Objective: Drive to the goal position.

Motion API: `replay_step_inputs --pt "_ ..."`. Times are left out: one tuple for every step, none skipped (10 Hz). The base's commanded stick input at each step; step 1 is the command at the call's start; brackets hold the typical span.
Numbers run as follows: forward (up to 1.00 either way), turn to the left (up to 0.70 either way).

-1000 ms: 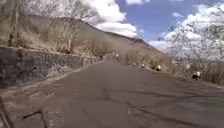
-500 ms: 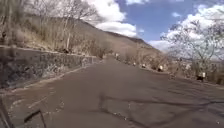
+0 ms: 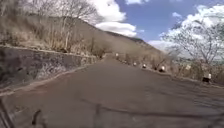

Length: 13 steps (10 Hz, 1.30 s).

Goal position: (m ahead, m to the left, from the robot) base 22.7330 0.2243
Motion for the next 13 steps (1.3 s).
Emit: replay_step_inputs --pt "0.7 0.0" --pt "0.7 0.0" --pt "0.7 0.0" --pt "0.7 0.0" --pt "0.7 0.0" --pt "0.7 0.0" --pt "0.7 0.0" --pt "0.7 0.0" --pt "0.7 0.0" --pt "0.7 0.0" --pt "0.7 0.0" --pt "0.7 0.0" --pt "0.7 0.0"
